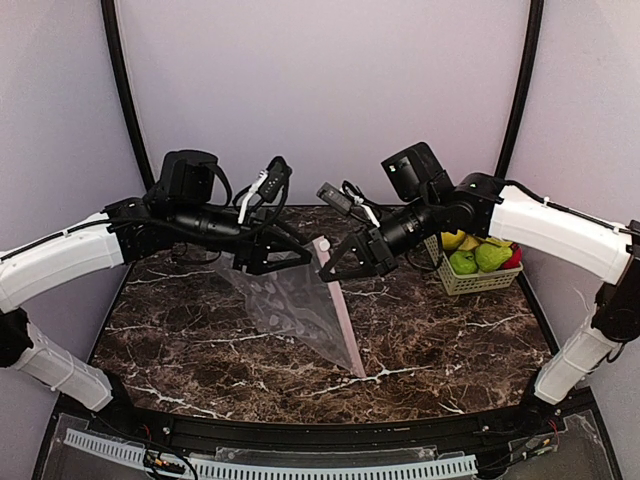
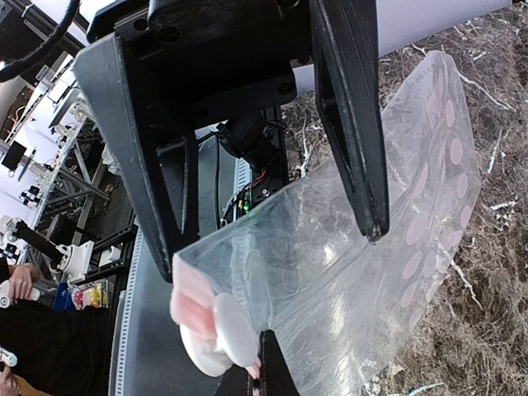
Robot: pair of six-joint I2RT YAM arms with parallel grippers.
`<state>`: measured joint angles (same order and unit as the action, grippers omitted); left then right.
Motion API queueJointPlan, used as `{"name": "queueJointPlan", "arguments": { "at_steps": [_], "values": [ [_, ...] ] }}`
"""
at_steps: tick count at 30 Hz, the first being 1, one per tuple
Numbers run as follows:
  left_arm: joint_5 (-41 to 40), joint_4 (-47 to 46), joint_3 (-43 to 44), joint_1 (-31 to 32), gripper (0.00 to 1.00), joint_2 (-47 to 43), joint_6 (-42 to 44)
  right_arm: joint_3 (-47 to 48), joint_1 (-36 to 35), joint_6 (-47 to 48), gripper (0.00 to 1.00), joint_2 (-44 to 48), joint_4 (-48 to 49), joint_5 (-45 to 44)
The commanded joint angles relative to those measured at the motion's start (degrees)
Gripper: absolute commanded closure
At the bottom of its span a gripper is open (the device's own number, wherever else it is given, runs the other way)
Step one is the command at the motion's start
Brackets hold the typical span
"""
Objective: Place the food in the zip-top bag and seal the zipper
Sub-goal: Pass from the right arm to the left
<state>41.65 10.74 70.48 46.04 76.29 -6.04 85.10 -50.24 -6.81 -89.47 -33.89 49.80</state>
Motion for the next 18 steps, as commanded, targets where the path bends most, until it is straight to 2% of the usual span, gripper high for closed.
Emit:
{"name": "queueJointPlan", "arguments": {
  "at_steps": [1, 9, 11, 13, 14, 15, 18],
  "values": [
    [1.6, -2.0, 1.5, 0.5, 0.49, -0.1, -0.1, 1.2, 0.1, -0.6, 1.00, -0.4, 0.1, 1.4],
    [3.1, -3.5, 1.3, 0.8, 0.61, 1.0, -1.5, 0.9, 0.1, -0.5, 1.00, -0.8, 0.1, 1.8],
    [4.1, -4.0, 1.2, 0.8, 0.69, 1.2, -2.0, 0.8, 0.1, -0.5, 1.00, -0.9, 0.1, 1.6],
    [4.6, -4.8, 0.8, 0.9, 0.82, 1.3, -2.6, 0.7, 0.1, -0.6, 1.00, -0.7, 0.2, 0.4],
    [4.6, -5.6, 0.6, 0.9, 0.94, 1.2, -3.0, 0.6, 0.1, -0.6, 1.00, -0.5, 0.4, -0.4],
    [4.6, -6.0, 0.1, 0.9, 0.96, 1.1, -3.3, 0.5, 0.1, -0.6, 1.00, -0.2, 0.5, -1.3],
    [4.0, -8.8, -1.9, 0.8, 0.99, 0.1, -4.6, -0.4, 0.1, -0.8, 0.78, 1.1, 1.5, -3.4]
  ]
}}
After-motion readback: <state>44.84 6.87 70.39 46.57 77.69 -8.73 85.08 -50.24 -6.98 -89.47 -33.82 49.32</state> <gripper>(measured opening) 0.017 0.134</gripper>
